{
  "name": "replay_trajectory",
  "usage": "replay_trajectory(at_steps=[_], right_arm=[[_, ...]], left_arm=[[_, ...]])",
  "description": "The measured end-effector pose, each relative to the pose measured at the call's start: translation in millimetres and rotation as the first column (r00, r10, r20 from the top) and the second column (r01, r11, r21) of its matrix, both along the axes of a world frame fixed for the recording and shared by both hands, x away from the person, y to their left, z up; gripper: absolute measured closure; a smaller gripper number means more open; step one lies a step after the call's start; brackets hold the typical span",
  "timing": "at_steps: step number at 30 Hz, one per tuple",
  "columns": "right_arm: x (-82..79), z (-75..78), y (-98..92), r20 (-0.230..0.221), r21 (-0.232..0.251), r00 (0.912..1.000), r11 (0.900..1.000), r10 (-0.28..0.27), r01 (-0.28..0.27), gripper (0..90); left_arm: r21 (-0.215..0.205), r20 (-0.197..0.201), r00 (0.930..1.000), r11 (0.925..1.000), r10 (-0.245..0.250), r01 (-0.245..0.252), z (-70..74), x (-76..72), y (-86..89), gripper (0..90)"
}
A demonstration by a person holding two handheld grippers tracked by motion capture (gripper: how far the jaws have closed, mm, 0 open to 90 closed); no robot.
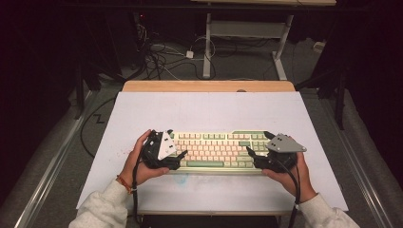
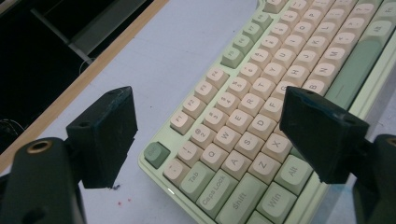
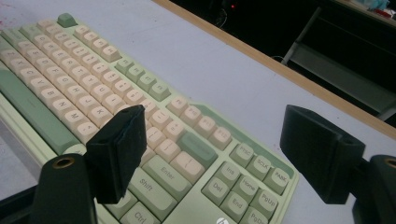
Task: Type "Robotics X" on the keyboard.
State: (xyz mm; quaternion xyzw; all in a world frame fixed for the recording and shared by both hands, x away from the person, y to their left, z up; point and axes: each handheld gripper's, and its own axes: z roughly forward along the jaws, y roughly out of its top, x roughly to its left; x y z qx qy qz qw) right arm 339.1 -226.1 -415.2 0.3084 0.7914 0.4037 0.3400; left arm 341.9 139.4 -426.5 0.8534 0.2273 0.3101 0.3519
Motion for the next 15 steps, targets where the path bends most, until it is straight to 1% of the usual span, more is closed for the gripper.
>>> replay_trajectory(at_steps=[4, 7, 9, 11, 15], right_arm=[[-3.3, -0.4, -2.8, 0.002, -0.006, 1.0, 1.0, -0.001, 0.001, 23.0], [-5.7, -0.3, -5.9, 0.014, -0.011, 0.9999, 1.0, -0.001, 0.001, 23.0], [-7.2, -0.5, -8.2, 0.012, -0.008, 0.9999, 1.0, -0.009, 0.009, 23.0], [-8.5, -1.1, -10.4, 0.013, -0.007, 0.9999, 1.0, -0.011, 0.011, 23.0], [-11.1, -2.9, -14.5, 0.012, -0.01, 0.9999, 1.0, -0.013, 0.013, 23.1]], left_arm=[[0.005, 0.003, 1.0, 1.0, 0.004, -0.004, -1.9, -3.0, 2.7, 17.6], [0.012, 0.005, 1.0, 0.9999, 0.006, -0.006, -2.5, -5.3, 4.8, 17.5], [0.013, 0.017, 0.9998, 0.9999, 0.009, -0.009, -2.2, -7.2, 6.1, 17.5], [0.006, 0.014, 0.9999, 1.0, 0.008, -0.008, -2.3, -8.7, 7.7, 17.5], [0.029, 0.02, 0.9996, 0.9994, 0.019, -0.019, -5.9, -11.8, 11.6, 17.5]])
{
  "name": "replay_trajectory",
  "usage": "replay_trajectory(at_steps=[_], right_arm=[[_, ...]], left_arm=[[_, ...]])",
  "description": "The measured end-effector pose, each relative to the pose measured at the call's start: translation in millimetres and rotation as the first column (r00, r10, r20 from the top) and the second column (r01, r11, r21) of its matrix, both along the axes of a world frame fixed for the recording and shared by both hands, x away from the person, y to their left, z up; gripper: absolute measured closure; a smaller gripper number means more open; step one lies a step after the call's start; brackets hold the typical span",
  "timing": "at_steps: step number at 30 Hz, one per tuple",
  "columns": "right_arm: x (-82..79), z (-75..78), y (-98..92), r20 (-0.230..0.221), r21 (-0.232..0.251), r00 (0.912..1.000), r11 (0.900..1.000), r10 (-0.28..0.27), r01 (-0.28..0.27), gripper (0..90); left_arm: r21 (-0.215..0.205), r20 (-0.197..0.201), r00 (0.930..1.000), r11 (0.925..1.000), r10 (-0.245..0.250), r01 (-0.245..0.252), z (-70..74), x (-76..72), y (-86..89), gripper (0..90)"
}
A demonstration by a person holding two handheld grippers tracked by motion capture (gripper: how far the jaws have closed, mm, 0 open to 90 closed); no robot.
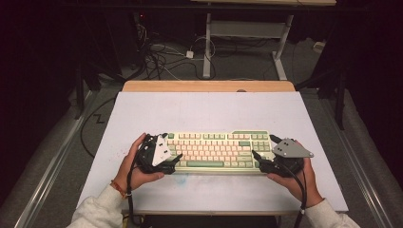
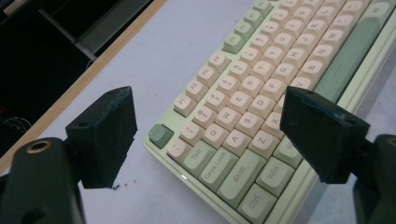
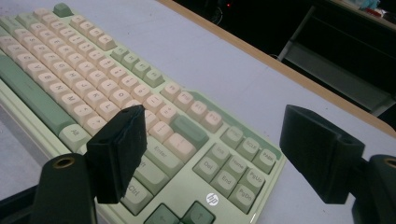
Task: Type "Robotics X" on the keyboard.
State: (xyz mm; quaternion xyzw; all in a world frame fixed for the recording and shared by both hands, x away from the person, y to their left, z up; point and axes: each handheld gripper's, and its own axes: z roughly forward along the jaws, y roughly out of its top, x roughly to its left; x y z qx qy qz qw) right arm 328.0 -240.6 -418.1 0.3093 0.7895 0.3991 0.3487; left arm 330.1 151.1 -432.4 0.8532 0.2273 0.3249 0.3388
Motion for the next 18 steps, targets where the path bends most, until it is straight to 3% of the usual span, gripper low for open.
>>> replay_trajectory(at_steps=[10, 18], right_arm=[[-7.8, -3.8, -11.3, 0.001, 0.005, 0.9999, 1.0, -0.017, 0.017, 23.2], [-9.6, -10.9, -23.1, -0.011, 0.001, 0.9991, 0.999, -0.042, 0.042, 23.2]], left_arm=[[0.012, -0.003, 0.9996, 0.9996, 0.026, -0.026, -14.8, -7.6, 17.3, 17.5], [0.015, -0.047, 0.9977, 0.9987, 0.049, -0.048, -29.3, -11.4, 32.5, 17.5]])
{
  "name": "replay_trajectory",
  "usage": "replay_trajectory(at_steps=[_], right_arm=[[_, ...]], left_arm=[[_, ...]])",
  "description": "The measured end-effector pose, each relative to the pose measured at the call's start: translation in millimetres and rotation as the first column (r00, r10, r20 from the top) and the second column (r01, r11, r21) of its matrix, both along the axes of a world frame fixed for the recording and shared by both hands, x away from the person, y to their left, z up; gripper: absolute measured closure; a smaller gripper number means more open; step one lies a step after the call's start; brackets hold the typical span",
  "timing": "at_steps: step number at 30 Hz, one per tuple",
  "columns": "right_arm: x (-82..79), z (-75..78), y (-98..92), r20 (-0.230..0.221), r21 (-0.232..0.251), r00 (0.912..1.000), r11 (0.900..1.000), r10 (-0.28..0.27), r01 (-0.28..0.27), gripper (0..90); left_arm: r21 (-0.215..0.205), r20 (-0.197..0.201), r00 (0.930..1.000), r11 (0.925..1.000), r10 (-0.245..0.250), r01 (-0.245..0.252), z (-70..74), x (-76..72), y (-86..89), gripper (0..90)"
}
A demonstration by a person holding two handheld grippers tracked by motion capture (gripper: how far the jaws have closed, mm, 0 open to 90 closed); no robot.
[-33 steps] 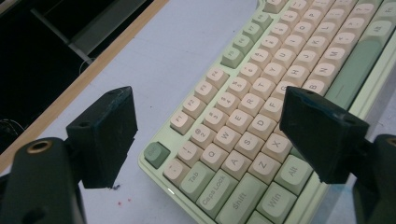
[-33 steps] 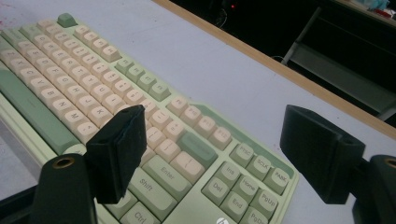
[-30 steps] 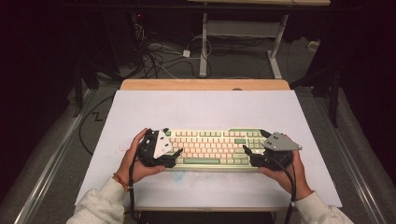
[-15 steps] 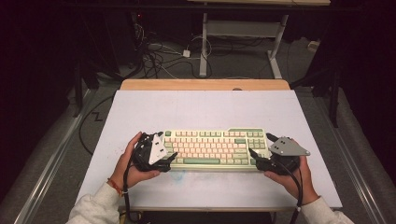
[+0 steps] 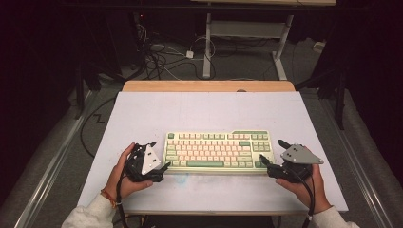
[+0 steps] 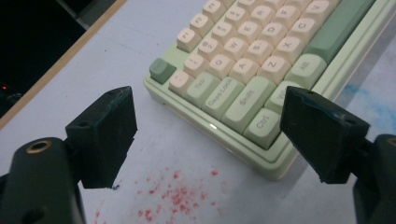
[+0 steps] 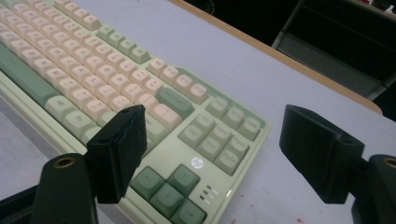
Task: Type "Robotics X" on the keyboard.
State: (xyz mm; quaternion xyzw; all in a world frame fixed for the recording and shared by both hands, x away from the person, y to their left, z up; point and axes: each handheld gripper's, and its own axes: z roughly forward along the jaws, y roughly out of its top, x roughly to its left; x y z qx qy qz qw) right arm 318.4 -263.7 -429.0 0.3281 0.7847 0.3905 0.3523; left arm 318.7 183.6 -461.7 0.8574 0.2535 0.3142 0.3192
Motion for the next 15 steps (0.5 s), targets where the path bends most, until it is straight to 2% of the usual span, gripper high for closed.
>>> replay_trajectory(at_steps=[3, 5, 15], right_arm=[[-0.9, -3.8, -4.6, -0.011, -0.002, 0.9998, 1.0, -0.014, 0.014, 23.2], [-1.3, -6.8, -8.2, -0.02, 0.0, 0.9995, 1.0, -0.023, 0.023, 23.2], [-6.1, -25.1, -27.0, -0.061, 0.02, 0.9957, 0.997, -0.071, 0.072, 23.2]], left_arm=[[0.005, -0.002, 1.0, 1.0, 0.008, -0.008, -2.5, -1.8, 4.9, 17.5], [0.024, -0.006, 0.9999, 0.9997, 0.012, -0.011, -5.5, -2.7, 7.1, 17.5], [0.023, -0.074, 0.9966, 0.9991, 0.037, -0.036, -19.4, -8.3, 23.4, 17.5]])
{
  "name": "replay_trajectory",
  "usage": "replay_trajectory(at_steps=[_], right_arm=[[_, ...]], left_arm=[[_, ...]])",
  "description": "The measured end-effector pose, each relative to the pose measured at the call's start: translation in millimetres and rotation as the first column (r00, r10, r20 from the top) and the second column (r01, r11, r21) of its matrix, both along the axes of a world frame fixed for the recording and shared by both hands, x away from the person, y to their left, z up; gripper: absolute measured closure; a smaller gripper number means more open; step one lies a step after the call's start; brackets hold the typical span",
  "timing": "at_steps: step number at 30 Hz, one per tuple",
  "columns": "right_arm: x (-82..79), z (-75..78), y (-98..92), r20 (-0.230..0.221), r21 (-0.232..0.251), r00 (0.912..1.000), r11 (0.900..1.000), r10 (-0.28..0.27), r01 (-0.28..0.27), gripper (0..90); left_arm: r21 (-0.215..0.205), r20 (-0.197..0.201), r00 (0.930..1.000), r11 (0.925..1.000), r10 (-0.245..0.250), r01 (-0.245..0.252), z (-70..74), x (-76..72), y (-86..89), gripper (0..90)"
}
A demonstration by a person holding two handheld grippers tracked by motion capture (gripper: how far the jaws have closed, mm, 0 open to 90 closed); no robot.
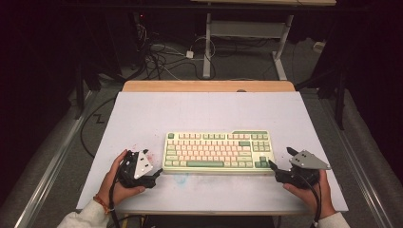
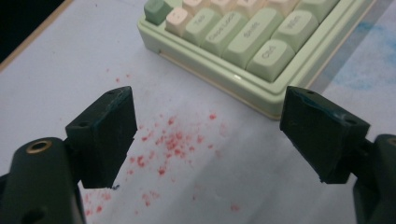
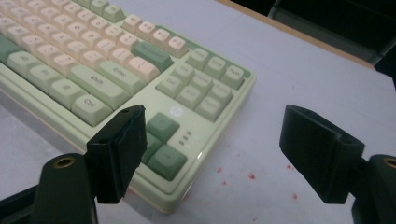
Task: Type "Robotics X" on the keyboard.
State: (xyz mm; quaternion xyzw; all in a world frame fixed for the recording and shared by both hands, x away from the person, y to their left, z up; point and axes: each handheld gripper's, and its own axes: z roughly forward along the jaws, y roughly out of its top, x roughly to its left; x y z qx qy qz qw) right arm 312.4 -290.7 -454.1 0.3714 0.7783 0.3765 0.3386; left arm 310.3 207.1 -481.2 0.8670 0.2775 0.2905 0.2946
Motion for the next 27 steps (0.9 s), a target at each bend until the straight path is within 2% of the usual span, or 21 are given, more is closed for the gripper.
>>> replay_trajectory(at_steps=[5, 8, 14, 18, 27], right_arm=[[-2.3, -8.2, -5.3, -0.024, 0.002, 0.9997, 1.0, -0.008, 0.008, 23.2], [-2.5, -10.8, -5.2, -0.023, -0.02, 0.9996, 1.0, -0.014, 0.013, 22.9], [-4.0, -7.4, -3.5, 0.006, -0.021, 0.9998, 1.0, -0.016, 0.016, 22.9], [-5.3, -5.1, -2.0, 0.022, -0.022, 0.9997, 1.0, -0.014, 0.014, 22.9], [-5.2, -5.9, -0.9, 0.02, -0.022, 0.9997, 1.0, -0.01, 0.011, 22.8]], left_arm=[[0.005, -0.022, 0.9997, 0.9999, 0.013, -0.012, -3.5, -4.0, 4.7, 17.5], [-0.007, -0.021, 0.9998, 0.9999, 0.008, -0.008, -2.6, -4.9, 3.7, 17.5], [0.001, -0.017, 0.9998, 1.0, 0.004, -0.004, -3.4, -6.2, 3.8, 17.2], [-0.01, -0.013, 0.9999, 0.9999, 0.005, -0.005, -2.5, -6.5, 5.6, 16.9], [-0.008, -0.01, 0.9999, 0.9999, 0.007, -0.007, -2.3, -5.3, 4.8, 16.8]])
